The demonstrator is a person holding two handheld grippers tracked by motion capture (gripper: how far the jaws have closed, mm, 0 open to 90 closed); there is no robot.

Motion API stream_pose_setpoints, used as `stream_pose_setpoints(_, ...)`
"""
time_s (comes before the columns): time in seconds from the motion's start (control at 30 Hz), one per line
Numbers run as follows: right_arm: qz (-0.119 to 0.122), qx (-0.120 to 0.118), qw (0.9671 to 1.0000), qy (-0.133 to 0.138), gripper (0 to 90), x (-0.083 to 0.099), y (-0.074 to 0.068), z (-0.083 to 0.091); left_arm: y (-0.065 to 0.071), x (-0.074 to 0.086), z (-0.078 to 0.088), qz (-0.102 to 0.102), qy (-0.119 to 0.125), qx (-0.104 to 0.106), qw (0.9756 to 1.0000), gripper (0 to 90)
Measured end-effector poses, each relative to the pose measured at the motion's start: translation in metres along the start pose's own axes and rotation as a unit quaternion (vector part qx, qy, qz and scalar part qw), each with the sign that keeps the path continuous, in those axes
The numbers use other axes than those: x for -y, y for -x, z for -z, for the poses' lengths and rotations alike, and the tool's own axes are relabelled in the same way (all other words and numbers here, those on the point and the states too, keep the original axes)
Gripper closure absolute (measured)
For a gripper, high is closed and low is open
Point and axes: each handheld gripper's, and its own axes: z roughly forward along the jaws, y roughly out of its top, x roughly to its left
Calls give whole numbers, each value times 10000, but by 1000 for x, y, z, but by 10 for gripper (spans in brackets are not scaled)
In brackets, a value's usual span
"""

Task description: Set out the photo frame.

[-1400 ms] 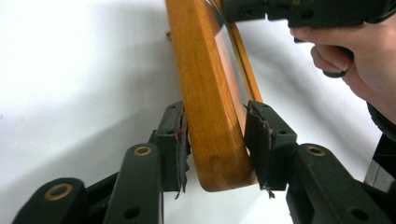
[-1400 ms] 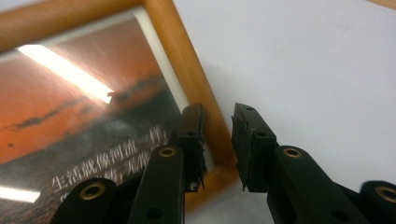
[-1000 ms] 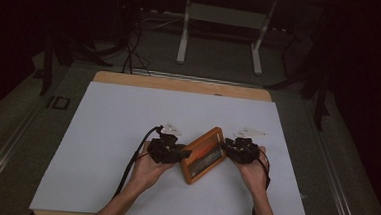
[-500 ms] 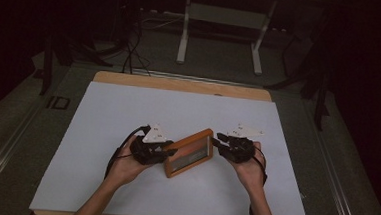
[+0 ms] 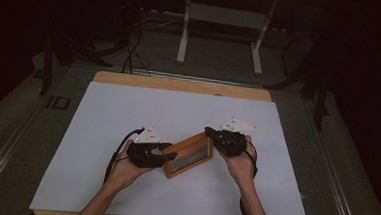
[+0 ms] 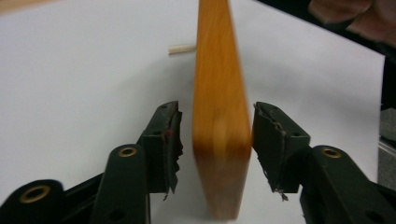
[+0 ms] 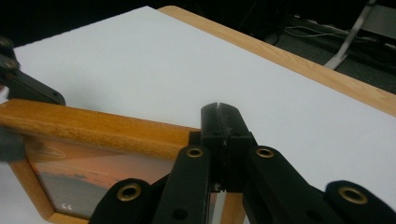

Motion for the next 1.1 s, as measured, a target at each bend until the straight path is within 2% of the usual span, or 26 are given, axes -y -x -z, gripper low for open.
stream_pose_setpoints(0.13,-23,20,10000,24,899,1,-1,0,0,24,-8,232,-125,-29,9996,514)
stream_pose_setpoints(0.17,-23,20,10000,24,899,1,-1,0,0,24,-8,232,-125,-29,9996,529)
stream_pose_setpoints(0.2,-23,23,10000,26,899,1,-1,1,2,32,-13,239,-232,-4,9994,529)
stream_pose_setpoints(0.37,-11,9,10000,22,899,1,0,0,8,33,-19,43,-218,-54,9997,659)
stream_pose_setpoints(0.43,-11,6,10000,8,899,1,0,0,6,31,-17,38,-259,58,9996,674)
stream_pose_setpoints(0.47,-5,29,10000,-3,898,1,1,0,7,30,-17,-36,-291,50,9996,685)
stream_pose_setpoints(0.53,-18,74,10000,-51,898,1,3,0,11,25,-17,-365,-469,-48,9982,689)
stream_pose_setpoints(0.63,-47,76,9999,-109,895,2,7,1,14,13,-14,-615,-547,-29,9966,691)
stream_pose_setpoints(0.77,-56,21,10000,-69,847,2,9,6,11,-4,-6,-777,-610,75,9951,692)
stream_pose_setpoints(0.87,2,-67,10000,-22,805,2,10,10,7,-18,2,-831,-581,209,9946,693)
stream_pose_setpoints(0.93,80,-149,9999,8,739,0,10,13,4,-27,7,-828,-554,322,9945,693)
stream_pose_setpoints(0.97,80,-149,9999,8,739,0,10,13,4,-27,7,-828,-554,322,9945,693)
stream_pose_setpoints(1.1,435,-229,9988,32,606,-2,6,22,0,-45,20,-865,-503,505,9937,694)
